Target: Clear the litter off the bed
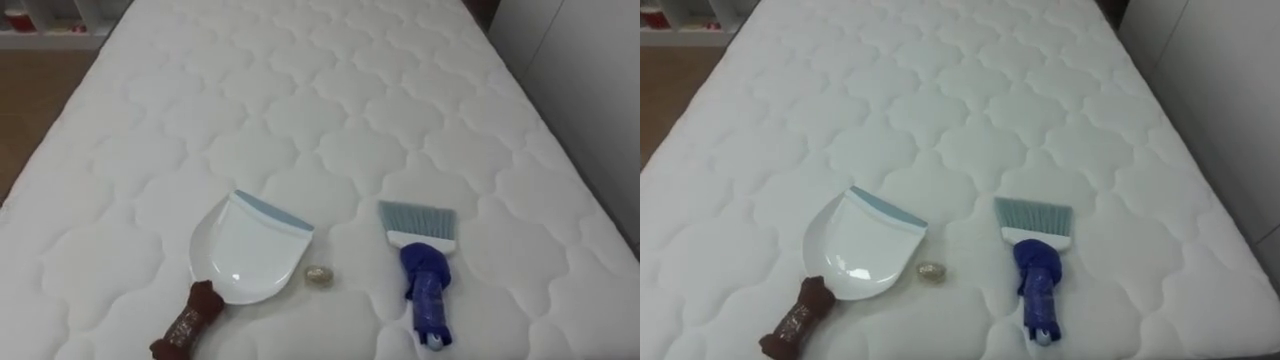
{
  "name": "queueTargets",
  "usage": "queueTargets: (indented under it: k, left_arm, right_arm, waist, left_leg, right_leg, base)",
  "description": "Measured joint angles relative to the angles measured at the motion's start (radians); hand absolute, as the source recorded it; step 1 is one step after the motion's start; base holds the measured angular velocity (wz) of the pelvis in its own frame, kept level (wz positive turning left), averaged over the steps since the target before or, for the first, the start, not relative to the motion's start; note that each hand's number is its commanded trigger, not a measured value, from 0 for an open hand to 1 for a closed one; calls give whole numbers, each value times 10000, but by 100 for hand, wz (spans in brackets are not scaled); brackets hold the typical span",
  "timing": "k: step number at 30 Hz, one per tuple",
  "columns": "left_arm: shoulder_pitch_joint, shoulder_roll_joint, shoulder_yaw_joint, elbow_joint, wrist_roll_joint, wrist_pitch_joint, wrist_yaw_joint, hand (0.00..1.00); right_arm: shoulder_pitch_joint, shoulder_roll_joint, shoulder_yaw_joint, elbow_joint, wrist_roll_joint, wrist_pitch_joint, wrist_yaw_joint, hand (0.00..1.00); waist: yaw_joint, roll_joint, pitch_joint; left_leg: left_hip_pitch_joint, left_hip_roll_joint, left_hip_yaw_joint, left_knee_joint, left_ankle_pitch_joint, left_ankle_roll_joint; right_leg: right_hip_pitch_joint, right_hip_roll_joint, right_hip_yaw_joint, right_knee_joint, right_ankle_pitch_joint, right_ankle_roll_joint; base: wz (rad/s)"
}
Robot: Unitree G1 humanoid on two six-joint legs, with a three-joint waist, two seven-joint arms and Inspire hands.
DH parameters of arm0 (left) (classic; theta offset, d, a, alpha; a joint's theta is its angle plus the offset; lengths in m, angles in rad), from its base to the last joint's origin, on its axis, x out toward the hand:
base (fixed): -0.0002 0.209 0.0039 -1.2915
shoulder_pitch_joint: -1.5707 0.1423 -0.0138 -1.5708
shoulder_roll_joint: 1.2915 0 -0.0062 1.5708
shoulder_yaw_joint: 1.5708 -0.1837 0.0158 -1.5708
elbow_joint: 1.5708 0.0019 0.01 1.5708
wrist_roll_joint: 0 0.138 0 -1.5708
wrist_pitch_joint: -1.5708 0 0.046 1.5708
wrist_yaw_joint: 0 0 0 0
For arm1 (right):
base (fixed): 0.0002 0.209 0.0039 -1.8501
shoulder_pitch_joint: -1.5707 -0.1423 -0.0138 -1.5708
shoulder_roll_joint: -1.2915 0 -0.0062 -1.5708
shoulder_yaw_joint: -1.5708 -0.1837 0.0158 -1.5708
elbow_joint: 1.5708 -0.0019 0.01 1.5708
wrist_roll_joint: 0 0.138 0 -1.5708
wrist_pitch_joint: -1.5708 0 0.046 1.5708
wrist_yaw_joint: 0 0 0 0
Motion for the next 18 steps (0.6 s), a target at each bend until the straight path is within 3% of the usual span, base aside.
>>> queueTargets:
  k: [3, 7, 12, 18]
  left_arm:
    - [-247, -7, 20, -272, 5, -383, 439, 0]
    - [-342, -20, -128, -1197, 35, -610, 623, 0]
    - [-431, 6, -949, -2288, 596, -1084, 912, 0]
    - [-579, -4, -1923, -2587, 920, -1131, 871, 0]
  right_arm:
    - [18, 4, -60, 4, 2, -190, 15, 0]
    - [31, -5, -199, 1, 27, -309, 56, 0]
    - [98, -8, -143, -75, 98, -565, 150, 0]
    - [90, -9, -145, -68, 104, -845, 150, 0]
  waist:
    - [-15, -14, 12]
    - [-67, 15, -6]
    - [-86, 59, -14]
    - [-191, 120, 12]
  left_leg:
    - [-2, -5, -23, -13, 0, 0]
    - [-36, -8, -79, 11, 0, 0]
    - [-113, -8, -78, 52, 3, 0]
    - [-59, -4, -36, 42, 4, -1]
  right_leg:
    - [-4, -4, -19, -12, 1, 1]
    - [-2, -9, -139, -1, 4, -1]
    - [10, -28, -245, 18, 6, 1]
    - [61, -25, -246, -47, 6, 1]
  base:
    - [0]
    - [5]
    - [1]
    - [-1]
